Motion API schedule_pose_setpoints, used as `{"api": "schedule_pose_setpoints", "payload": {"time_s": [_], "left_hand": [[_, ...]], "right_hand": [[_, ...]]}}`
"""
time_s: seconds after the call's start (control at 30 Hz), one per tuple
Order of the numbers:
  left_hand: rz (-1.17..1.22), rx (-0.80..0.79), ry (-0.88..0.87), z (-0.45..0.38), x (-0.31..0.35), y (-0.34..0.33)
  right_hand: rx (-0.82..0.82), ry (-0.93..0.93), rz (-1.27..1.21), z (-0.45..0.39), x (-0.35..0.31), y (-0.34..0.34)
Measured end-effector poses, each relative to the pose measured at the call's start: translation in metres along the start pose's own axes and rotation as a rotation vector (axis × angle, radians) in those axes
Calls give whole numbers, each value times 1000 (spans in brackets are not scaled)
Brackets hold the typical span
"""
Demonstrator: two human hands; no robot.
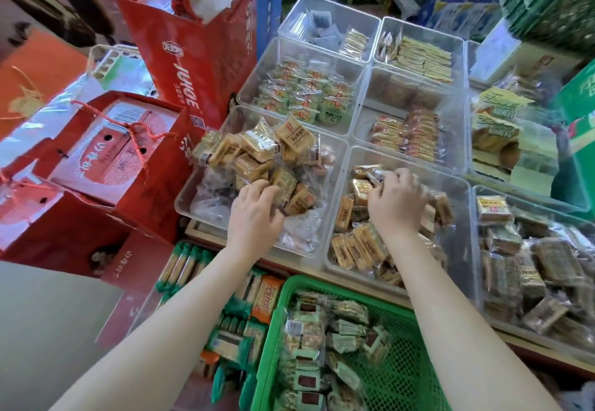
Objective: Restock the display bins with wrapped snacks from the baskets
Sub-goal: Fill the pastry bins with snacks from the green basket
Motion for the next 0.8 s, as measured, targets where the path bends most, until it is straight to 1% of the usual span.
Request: {"api": "schedule_pose_setpoints", "payload": {"time_s": [0.03, 0.1, 0.17, 0.23, 0.27, 0.33, 0.4, 0.5, 0.57, 0.67, 0.77, 0.8], "left_hand": [[-24, 13, 26, -5, -4, 5], [-77, -33, 31, -15, -7, 9], [-77, -61, 2, -20, -6, 8], [-25, -39, -10, -19, -6, 10], [10, -29, -16, -18, -7, 11], [77, -45, -28, -13, -9, 11], [150, -74, -10, -7, -14, 11], [230, -42, 18, 2, -23, 12], [209, -14, 25, 7, -29, 10], [71, -49, 34, 15, -37, -1], [-147, -129, 38, 25, -42, -19], [-202, -140, 34, 27, -42, -23]], "right_hand": [[-44, 126, -70, 2, -27, -9], [-225, 339, -154, 8, -77, -34], [-409, 456, -136, 17, -115, -60], [-528, 449, -67, 24, -137, -83], [-538, 425, -33, 23, -143, -91], [-483, 380, 38, 22, -150, -98], [-470, 345, 73, 17, -153, -106], [-480, 301, -22, 2, -155, -110], [-507, 254, -204, -4, -152, -105], [-576, 151, -661, 0, -139, -83], [-623, -120, -1286, 18, -107, -60], [-592, -175, -1397, 25, -92, -54]]}}
Point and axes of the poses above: each hand's wrist, its own z-axis away from the middle knuckle, its own y-axis out of the back of the hand, x = y × z, the point moved 5 cm from there along -z, towards the middle knuckle, and after that the axes turned 10 degrees about -x, right-handed, at the moved point
